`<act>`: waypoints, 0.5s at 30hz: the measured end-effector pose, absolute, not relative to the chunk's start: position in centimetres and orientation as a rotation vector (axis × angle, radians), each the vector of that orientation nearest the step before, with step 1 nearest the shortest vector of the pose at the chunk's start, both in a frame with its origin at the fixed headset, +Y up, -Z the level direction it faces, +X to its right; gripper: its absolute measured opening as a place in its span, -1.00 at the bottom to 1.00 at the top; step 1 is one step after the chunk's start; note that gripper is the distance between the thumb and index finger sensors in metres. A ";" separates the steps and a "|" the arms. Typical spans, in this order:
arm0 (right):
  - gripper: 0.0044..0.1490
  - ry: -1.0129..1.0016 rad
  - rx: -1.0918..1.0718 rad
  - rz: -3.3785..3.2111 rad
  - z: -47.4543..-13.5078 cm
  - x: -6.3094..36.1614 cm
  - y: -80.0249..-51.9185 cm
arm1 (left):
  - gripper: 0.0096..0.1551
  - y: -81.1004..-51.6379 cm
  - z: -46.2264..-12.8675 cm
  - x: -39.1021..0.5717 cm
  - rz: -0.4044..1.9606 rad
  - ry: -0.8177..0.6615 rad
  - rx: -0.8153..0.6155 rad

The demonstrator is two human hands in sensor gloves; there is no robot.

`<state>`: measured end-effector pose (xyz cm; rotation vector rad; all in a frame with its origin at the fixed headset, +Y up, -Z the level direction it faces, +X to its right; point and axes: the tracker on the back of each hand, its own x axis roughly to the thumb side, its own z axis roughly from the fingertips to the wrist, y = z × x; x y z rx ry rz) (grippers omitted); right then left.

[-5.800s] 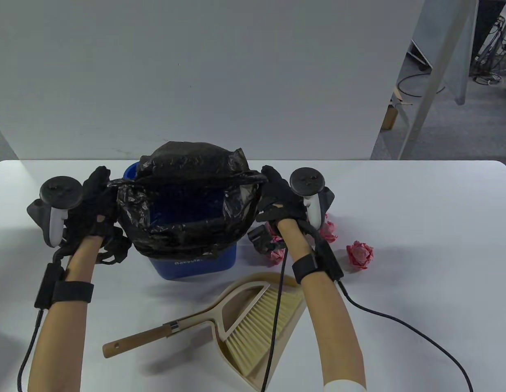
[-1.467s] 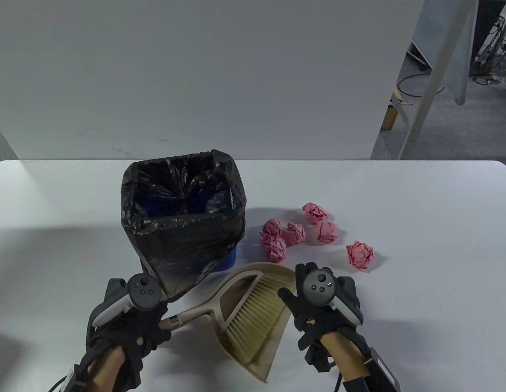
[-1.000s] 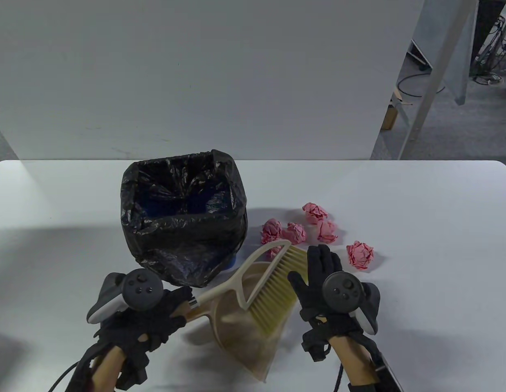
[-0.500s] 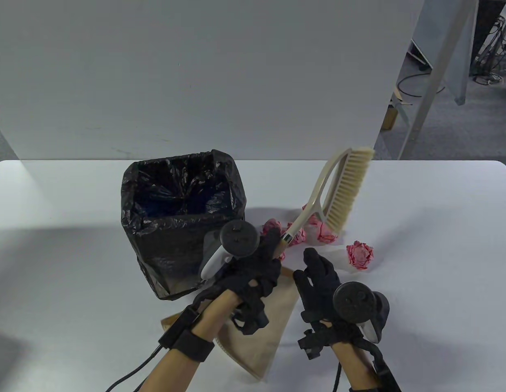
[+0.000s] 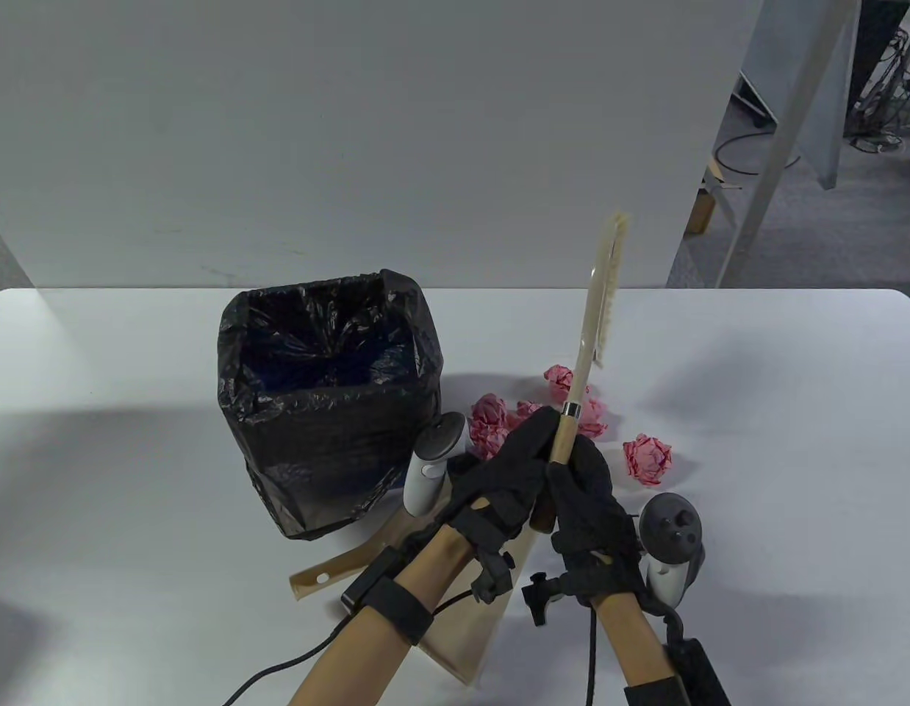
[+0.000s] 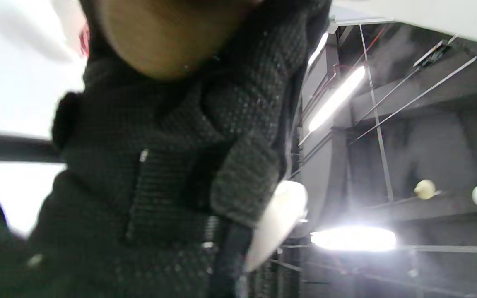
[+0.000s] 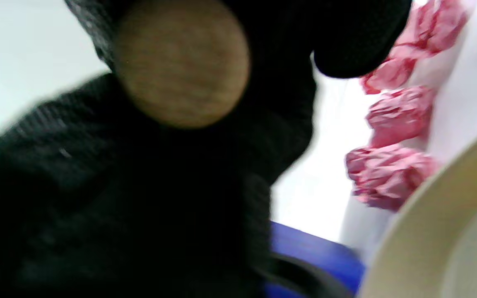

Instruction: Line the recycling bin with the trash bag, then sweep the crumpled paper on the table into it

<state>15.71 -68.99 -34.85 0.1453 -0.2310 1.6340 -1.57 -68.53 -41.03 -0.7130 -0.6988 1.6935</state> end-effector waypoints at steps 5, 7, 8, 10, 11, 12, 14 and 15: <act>-0.05 -0.147 0.217 1.652 -34.9 16.1 -69.0 | -0.16 -68.2 -40.6 -2.0 1.551 -0.723 -0.610; -0.08 -0.133 0.221 1.644 -34.7 16.2 -68.6 | -0.19 -67.5 -40.3 -2.7 1.496 -0.739 -0.535; -0.08 -0.132 0.209 1.632 -34.5 16.3 -68.5 | -0.21 -67.0 -40.1 -3.0 1.463 -0.742 -0.512; -0.11 -0.159 0.172 1.658 -34.2 16.6 -68.3 | -0.21 -65.5 -39.2 -4.3 1.237 -0.752 -0.459; -0.12 -0.166 0.164 1.690 -34.2 16.7 -68.2 | -0.19 -64.7 -38.6 -5.1 1.068 -0.755 -0.407; -0.13 -0.175 0.165 1.719 -34.0 16.8 -68.2 | -0.15 -64.2 -38.2 -5.6 0.941 -0.755 -0.362; -0.14 -0.205 0.155 1.769 -33.9 17.2 -67.8 | -0.11 -63.2 -37.0 -6.9 0.602 -0.760 -0.235; -0.14 -0.180 0.165 1.780 -33.7 17.4 -67.8 | -0.08 -62.9 -36.2 -7.6 0.450 -0.759 -0.199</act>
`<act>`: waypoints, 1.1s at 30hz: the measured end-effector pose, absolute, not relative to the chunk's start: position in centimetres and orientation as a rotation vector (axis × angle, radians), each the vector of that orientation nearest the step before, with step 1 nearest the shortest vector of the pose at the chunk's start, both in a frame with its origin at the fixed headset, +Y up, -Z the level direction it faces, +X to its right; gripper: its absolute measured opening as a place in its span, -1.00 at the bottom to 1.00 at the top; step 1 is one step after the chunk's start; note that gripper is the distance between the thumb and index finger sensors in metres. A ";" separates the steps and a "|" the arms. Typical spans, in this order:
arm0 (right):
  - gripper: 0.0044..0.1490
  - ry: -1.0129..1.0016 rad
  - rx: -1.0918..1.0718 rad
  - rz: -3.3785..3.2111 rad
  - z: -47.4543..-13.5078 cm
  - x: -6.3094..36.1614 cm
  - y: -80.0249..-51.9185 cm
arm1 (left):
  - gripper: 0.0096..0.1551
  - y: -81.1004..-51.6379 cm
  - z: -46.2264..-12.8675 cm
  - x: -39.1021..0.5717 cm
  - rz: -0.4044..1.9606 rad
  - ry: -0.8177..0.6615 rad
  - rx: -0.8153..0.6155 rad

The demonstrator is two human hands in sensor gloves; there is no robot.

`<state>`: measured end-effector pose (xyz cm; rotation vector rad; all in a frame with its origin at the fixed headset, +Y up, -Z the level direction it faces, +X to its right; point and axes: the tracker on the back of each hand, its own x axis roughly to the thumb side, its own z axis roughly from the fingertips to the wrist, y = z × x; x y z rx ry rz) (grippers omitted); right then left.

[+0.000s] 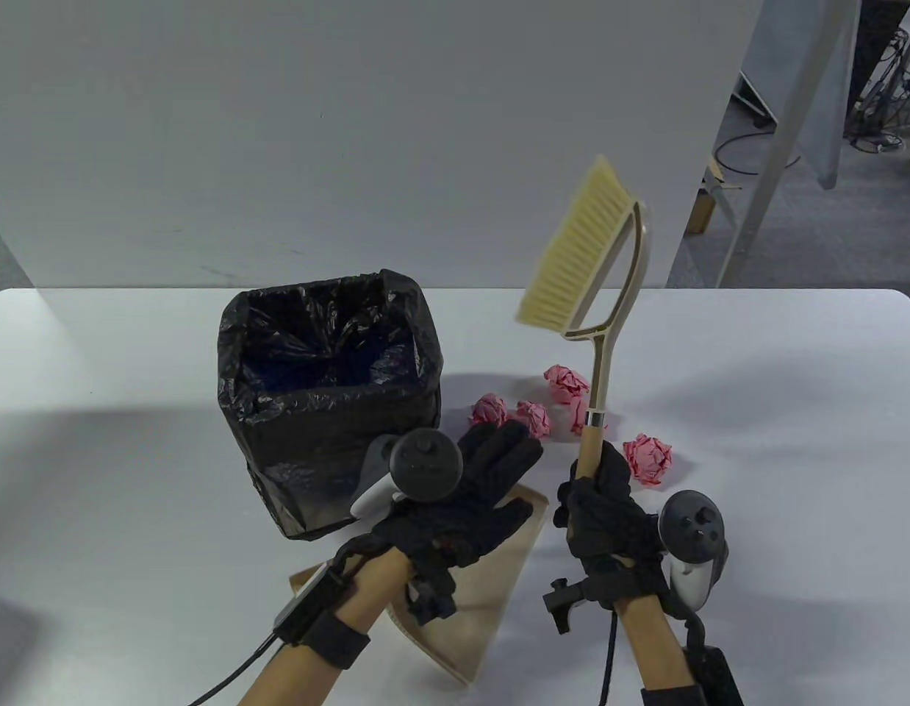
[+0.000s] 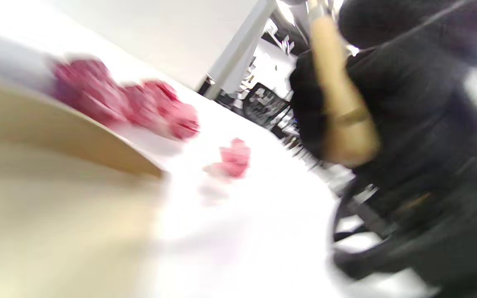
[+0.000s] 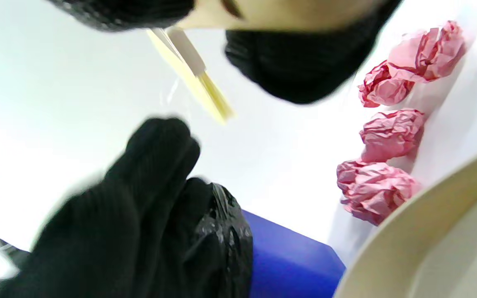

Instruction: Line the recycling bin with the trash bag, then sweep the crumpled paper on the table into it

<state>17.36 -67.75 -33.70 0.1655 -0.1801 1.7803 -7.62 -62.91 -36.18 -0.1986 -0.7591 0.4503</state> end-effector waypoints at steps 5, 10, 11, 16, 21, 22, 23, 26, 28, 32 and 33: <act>-0.19 -0.052 0.067 1.764 -33.6 17.2 -68.5 | -0.03 -64.2 -33.5 -11.4 0.241 -0.693 -0.219; -0.22 0.127 -0.020 1.876 -33.6 17.0 -69.2 | -0.02 -67.5 -33.3 -14.6 0.341 -0.645 -0.248; -0.22 0.159 -0.034 1.889 -33.7 17.0 -69.4 | -0.03 -67.8 -33.4 -14.8 0.348 -0.645 -0.277; -0.22 0.309 -0.052 1.948 -33.8 16.8 -70.0 | -0.06 -68.2 -32.6 -15.1 0.357 -0.676 -0.281; -0.23 0.406 -0.046 2.045 -33.9 16.6 -69.6 | -0.06 -68.8 -33.0 -15.3 0.342 -0.657 -0.312; -0.24 0.407 -0.064 2.064 -33.8 16.7 -69.5 | -0.06 -68.9 -33.1 -15.3 0.342 -0.654 -0.325; -0.24 0.404 -0.084 2.082 -33.8 17.0 -69.5 | -0.06 -69.0 -33.1 -15.3 0.338 -0.654 -0.341; -0.24 0.352 -0.144 2.152 -33.8 18.0 -69.0 | -0.06 -68.9 -32.9 -15.2 0.328 -0.660 -0.336; -0.23 0.297 -0.204 2.185 -33.6 19.0 -68.4 | -0.05 -68.8 -32.8 -15.1 0.327 -0.656 -0.330; -0.24 0.206 -0.308 2.233 -33.3 20.6 -67.9 | -0.05 -68.8 -32.8 -15.2 0.333 -0.644 -0.346; -0.24 0.176 -0.342 2.245 -33.2 21.0 -67.7 | -0.04 -68.8 -32.8 -15.2 0.330 -0.640 -0.349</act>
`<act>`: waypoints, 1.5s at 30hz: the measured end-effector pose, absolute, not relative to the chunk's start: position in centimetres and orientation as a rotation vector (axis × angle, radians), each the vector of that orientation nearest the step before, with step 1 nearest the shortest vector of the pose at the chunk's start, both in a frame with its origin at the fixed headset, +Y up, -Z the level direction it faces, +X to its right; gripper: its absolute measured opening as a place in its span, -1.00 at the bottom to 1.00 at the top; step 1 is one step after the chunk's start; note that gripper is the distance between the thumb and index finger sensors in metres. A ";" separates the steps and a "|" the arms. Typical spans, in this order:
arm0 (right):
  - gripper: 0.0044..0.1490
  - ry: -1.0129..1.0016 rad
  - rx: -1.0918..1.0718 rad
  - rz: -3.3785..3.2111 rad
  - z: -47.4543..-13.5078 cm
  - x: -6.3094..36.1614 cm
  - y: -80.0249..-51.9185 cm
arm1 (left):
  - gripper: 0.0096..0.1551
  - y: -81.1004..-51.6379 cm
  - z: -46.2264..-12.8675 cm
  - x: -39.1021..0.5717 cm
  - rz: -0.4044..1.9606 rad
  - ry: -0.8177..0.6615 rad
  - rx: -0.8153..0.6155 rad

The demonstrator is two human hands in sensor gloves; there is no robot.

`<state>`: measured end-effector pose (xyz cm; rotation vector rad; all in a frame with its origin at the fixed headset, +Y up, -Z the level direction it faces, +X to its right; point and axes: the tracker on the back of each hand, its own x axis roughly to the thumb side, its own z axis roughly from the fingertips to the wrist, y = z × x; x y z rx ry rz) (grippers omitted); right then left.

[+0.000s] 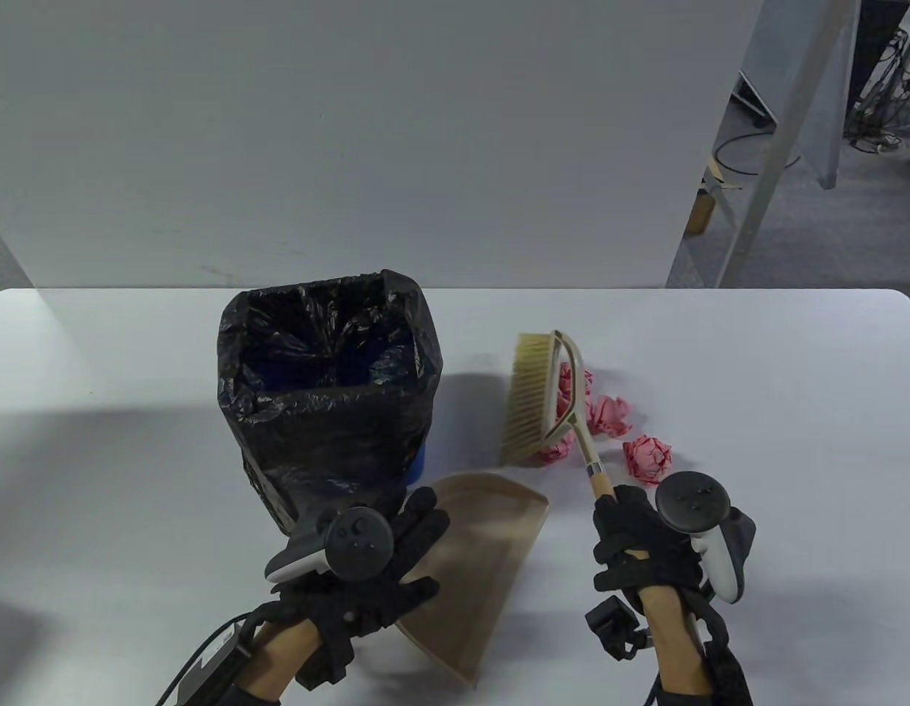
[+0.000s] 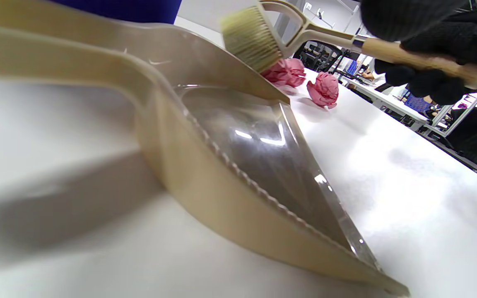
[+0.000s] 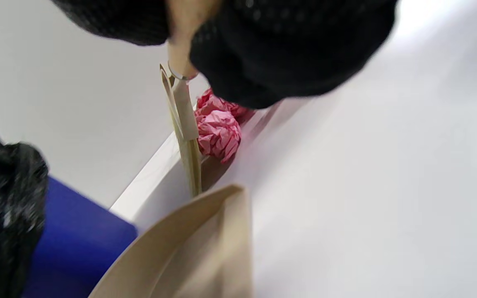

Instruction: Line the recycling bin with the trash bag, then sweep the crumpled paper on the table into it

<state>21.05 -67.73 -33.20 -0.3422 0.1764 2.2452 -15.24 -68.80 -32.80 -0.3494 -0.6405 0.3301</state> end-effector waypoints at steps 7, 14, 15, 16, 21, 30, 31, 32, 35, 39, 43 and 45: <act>-0.24 0.064 -0.337 2.241 -32.8 21.5 -67.3 | -0.04 -68.7 -32.8 -15.4 0.330 -0.620 -0.349; -0.24 0.196 -0.148 2.137 -32.8 18.9 -67.5 | -0.04 -68.9 -33.0 -15.5 0.323 -0.597 -0.377; -0.24 0.236 -0.145 2.149 -32.9 18.5 -67.8 | -0.04 -69.0 -33.0 -15.5 0.322 -0.593 -0.386; -0.25 0.249 -0.146 2.154 -32.9 18.5 -67.9 | -0.04 -69.1 -33.0 -15.5 0.321 -0.591 -0.391; -0.24 0.298 -0.233 2.155 -33.3 19.3 -68.6 | -0.05 -69.1 -33.0 -15.5 0.328 -0.593 -0.404; -0.24 0.102 -0.436 2.154 -32.6 23.4 -67.5 | -0.06 -69.1 -33.3 -15.8 0.284 -0.525 -0.413; -0.24 0.088 -0.429 2.140 -32.5 23.5 -67.4 | -0.05 -69.1 -33.3 -15.9 0.263 -0.504 -0.416; -0.24 0.062 -0.410 2.107 -32.5 23.7 -67.2 | -0.03 -69.1 -33.4 -16.1 0.235 -0.482 -0.422; -0.22 -0.002 -0.297 1.951 -32.5 23.7 -66.9 | -0.01 -68.9 -33.9 -16.8 0.161 -0.427 -0.436; -0.18 -0.016 -0.113 1.704 -32.8 23.3 -66.9 | 0.04 -69.0 -34.4 -17.6 0.153 -0.394 -0.473; -0.13 -0.008 -0.006 1.564 -33.0 22.7 -67.0 | 0.09 -69.5 -34.7 -17.6 0.066 -0.374 -0.508; -0.11 -0.019 0.018 1.539 -33.1 22.6 -67.0 | 0.10 -69.8 -34.8 -17.6 0.018 -0.366 -0.537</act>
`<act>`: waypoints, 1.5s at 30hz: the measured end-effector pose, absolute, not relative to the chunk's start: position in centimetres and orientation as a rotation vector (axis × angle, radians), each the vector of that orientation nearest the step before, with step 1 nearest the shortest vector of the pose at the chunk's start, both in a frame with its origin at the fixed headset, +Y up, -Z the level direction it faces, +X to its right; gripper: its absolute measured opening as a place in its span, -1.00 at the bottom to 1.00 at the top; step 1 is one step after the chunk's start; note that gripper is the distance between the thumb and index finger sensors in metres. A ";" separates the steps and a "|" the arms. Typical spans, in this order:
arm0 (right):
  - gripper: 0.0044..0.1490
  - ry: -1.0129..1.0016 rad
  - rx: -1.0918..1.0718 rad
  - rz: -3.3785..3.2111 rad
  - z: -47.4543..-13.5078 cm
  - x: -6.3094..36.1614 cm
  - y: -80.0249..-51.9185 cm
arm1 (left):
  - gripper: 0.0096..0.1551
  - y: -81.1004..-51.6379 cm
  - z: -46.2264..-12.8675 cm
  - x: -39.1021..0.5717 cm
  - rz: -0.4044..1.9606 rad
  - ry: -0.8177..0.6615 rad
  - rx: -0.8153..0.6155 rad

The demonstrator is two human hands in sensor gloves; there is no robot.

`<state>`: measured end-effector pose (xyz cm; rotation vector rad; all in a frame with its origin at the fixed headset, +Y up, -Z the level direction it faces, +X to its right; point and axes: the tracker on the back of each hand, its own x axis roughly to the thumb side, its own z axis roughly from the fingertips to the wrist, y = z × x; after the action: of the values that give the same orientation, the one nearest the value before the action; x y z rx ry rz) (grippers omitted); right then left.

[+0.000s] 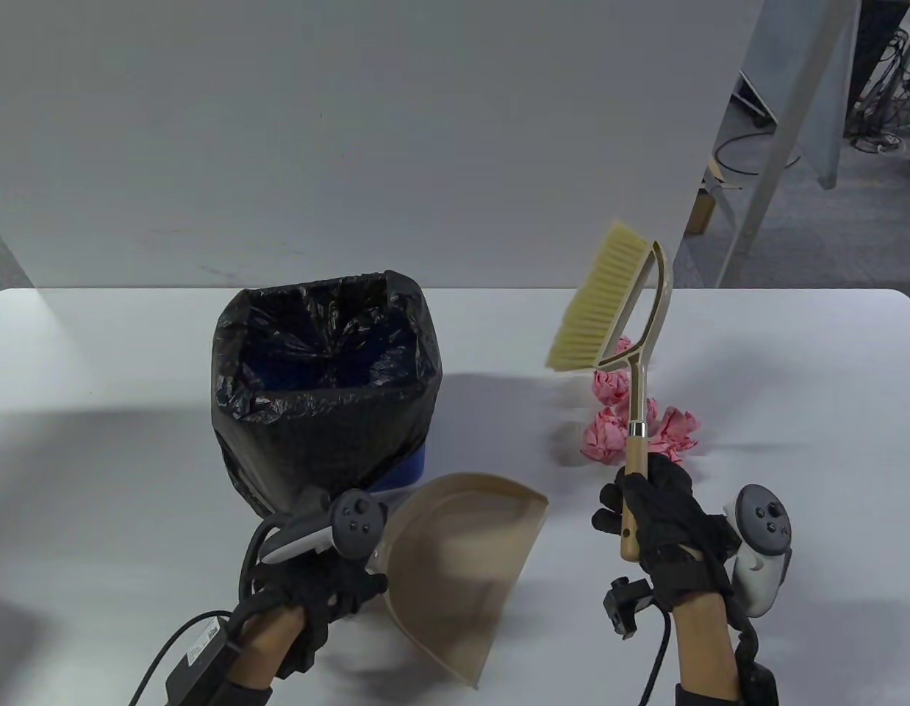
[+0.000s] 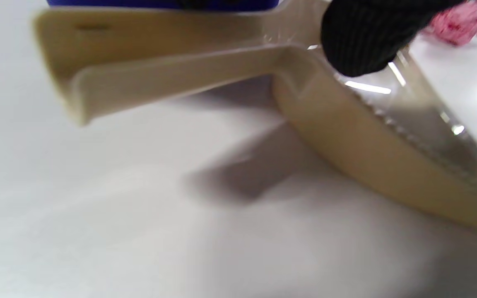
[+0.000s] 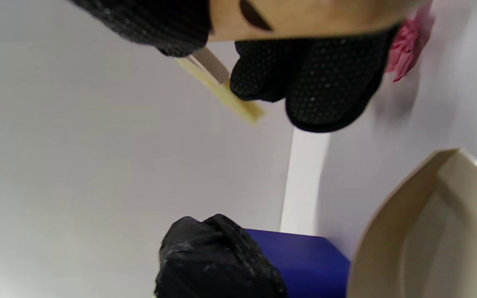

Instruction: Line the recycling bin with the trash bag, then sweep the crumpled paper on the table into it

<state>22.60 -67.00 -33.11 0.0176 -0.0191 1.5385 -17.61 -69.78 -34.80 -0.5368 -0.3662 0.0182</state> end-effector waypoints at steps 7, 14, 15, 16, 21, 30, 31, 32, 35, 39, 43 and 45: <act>-0.11 -0.090 0.004 1.531 -32.9 22.8 -66.8 | 0.07 -70.4 -35.3 -17.9 0.010 -0.325 -0.543; -0.15 -0.194 -0.049 1.726 -32.5 22.8 -66.4 | 0.01 -69.7 -35.3 -18.4 0.171 -0.373 -0.483; -0.15 -0.207 -0.057 1.742 -32.5 22.8 -66.3 | 0.01 -69.5 -35.3 -18.4 0.202 -0.395 -0.456; -0.15 -0.220 -0.064 1.757 -32.4 22.8 -66.2 | 0.01 -69.2 -35.2 -18.3 0.203 -0.404 -0.446; -0.16 -0.326 -0.139 1.951 -31.9 23.2 -65.5 | -0.02 -68.7 -34.6 -17.5 0.356 -0.443 -0.435; -0.17 -0.459 -0.319 2.392 -31.0 23.3 -63.9 | 0.02 -69.0 -34.0 -11.8 0.539 -0.419 -0.452; -0.17 -0.459 -0.345 2.430 -31.0 23.3 -63.9 | 0.02 -68.9 -34.1 -11.1 0.523 -0.393 -0.428; -0.17 -0.457 -0.373 2.461 -31.0 23.3 -63.9 | 0.01 -68.8 -34.2 -10.4 0.510 -0.353 -0.391; -0.18 -0.413 -0.493 2.494 -31.1 23.6 -64.3 | 0.01 -68.8 -35.1 -8.6 0.522 -0.211 -0.354; -0.19 -0.318 -0.642 2.512 -31.0 24.2 -64.7 | 0.00 -69.2 -36.1 -7.0 0.474 -0.130 -0.411; -0.19 -0.214 -0.710 2.524 -31.1 24.4 -65.1 | 0.00 -69.7 -37.0 -5.8 0.447 -0.078 -0.425; -0.19 -0.163 -0.702 2.559 -31.2 24.0 -65.1 | 0.00 -70.0 -37.7 -5.2 0.441 -0.076 -0.448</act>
<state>23.96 -65.14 -31.17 -0.7021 -0.1634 2.5593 -5.19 -69.95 -37.72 -0.4478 -0.0759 0.4407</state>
